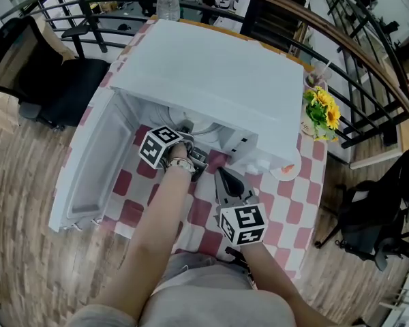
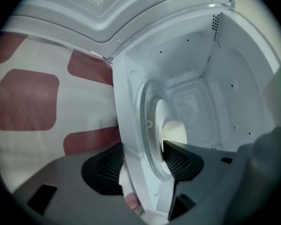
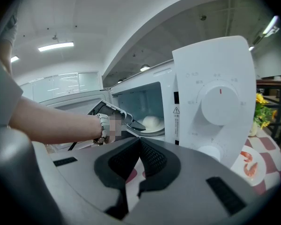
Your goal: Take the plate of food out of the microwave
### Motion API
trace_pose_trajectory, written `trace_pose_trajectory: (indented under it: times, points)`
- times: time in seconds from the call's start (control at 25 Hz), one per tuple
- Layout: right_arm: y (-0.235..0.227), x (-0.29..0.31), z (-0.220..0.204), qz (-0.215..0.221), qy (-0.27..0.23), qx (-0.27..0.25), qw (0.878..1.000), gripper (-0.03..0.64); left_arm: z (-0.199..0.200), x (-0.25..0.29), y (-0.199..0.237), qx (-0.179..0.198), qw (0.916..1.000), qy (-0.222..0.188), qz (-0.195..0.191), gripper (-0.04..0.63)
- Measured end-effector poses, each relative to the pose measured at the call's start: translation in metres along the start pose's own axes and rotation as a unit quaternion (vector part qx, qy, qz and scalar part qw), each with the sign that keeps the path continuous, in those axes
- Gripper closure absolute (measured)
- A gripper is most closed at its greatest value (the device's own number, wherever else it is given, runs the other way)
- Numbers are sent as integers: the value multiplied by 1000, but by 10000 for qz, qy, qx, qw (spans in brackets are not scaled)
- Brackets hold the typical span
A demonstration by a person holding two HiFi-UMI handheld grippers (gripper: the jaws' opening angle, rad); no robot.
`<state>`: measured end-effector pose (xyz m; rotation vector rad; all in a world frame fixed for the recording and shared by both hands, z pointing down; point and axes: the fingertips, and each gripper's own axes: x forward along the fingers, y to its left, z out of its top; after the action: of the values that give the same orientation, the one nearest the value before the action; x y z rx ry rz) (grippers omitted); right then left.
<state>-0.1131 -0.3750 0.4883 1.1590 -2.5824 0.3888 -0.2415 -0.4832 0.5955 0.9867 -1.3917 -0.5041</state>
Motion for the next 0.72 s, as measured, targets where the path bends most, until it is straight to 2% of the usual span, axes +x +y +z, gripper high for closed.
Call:
trace_pose_trajectory:
  times: [0.24,0.48,0.72]
  points:
    - [0,-4,4,-45,-35,-43,10000,594,0,-7,3,-159,9998,23,-149,359]
    - [2,-11,4,-71,-36,-88,9999,594,-1,-19,0,-110,9998,-12,-188,447]
    - [6,-18,6,-31,-34,-178,9998,594,0,-25,-2,-177,9995,-2,-275,499]
